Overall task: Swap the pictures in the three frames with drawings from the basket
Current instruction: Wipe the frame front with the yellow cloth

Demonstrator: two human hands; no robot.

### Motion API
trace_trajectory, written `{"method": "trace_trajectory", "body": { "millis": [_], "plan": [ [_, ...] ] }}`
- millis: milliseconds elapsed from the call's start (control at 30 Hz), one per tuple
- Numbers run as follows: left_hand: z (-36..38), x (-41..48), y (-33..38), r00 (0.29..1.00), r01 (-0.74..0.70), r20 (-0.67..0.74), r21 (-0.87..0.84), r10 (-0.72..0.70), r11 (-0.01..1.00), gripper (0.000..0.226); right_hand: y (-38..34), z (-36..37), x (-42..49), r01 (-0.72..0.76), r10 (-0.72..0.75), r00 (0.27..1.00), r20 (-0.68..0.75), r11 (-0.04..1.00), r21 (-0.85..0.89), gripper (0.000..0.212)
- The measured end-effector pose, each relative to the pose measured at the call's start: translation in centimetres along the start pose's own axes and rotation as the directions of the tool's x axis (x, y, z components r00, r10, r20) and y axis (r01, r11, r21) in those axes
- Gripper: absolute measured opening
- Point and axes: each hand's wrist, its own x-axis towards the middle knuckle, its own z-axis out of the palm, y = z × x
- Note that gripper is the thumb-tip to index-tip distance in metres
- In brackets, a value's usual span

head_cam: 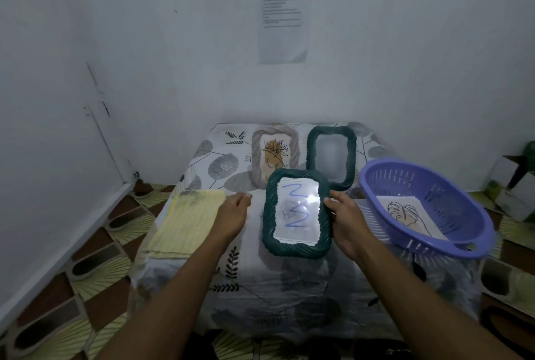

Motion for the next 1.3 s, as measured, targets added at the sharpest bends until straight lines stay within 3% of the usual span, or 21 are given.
{"method": "trace_trajectory", "body": {
  "millis": [67,167,267,400,567,733,867,1067,1167,1300],
  "plan": [
    [-2.5,1.5,-2.4,0.979,-0.017,-0.197,0.163,0.049,0.986,0.027,0.5,-0.1,0.2,0.002,-0.002,1.0,0.011,1.0,-0.018,0.026],
    [-6.3,3.7,-6.2,0.939,0.151,-0.342,0.333,-0.03,0.931,0.041,1.3,0.5,0.4,-0.006,0.007,1.0,0.022,1.0,-0.026,0.026],
    [-8.6,5.0,-8.3,0.936,0.255,-0.333,0.428,-0.111,0.867,0.053,1.9,1.8,0.8,-0.011,0.012,1.0,0.029,0.999,-0.035,0.026],
    [-8.7,4.5,-9.4,0.969,0.221,-0.215,0.516,-0.124,0.827,0.068,2.4,3.6,1.5,-0.026,0.029,0.998,0.053,0.998,-0.053,0.028],
    [-7.9,3.4,-8.9,0.971,0.233,-0.193,0.604,-0.144,0.762,0.085,2.6,4.8,2.0,-0.053,0.057,0.996,0.065,0.997,-0.053,0.024],
    [-7.1,3.1,-7.3,0.972,0.236,-0.149,0.562,-0.183,0.793,0.086,3.1,5.0,2.0,-0.06,0.065,0.995,0.075,0.997,-0.057,0.026],
    [-6.9,4.6,-7.3,0.938,0.317,-0.242,0.314,-0.248,0.895,0.084,3.2,4.3,2.2,-0.072,0.077,0.995,0.058,0.995,-0.075,0.026],
    [-6.5,4.4,-6.6,0.939,0.172,-0.333,0.242,-0.085,0.955,0.015,2.8,3.6,2.2,-0.073,0.077,0.996,0.042,0.995,-0.073,0.025],
    [-6.1,4.1,-6.3,0.958,0.048,-0.286,0.24,0.023,0.97,0.012,2.5,3.5,2.0,-0.068,0.071,0.996,0.045,0.995,-0.071,0.025],
    [-5.7,3.9,-5.4,0.986,0.061,-0.155,0.007,-0.059,0.998,0.008,2.2,3.5,1.7,-0.056,0.057,0.998,0.039,0.997,-0.047,0.025]
  ]
}}
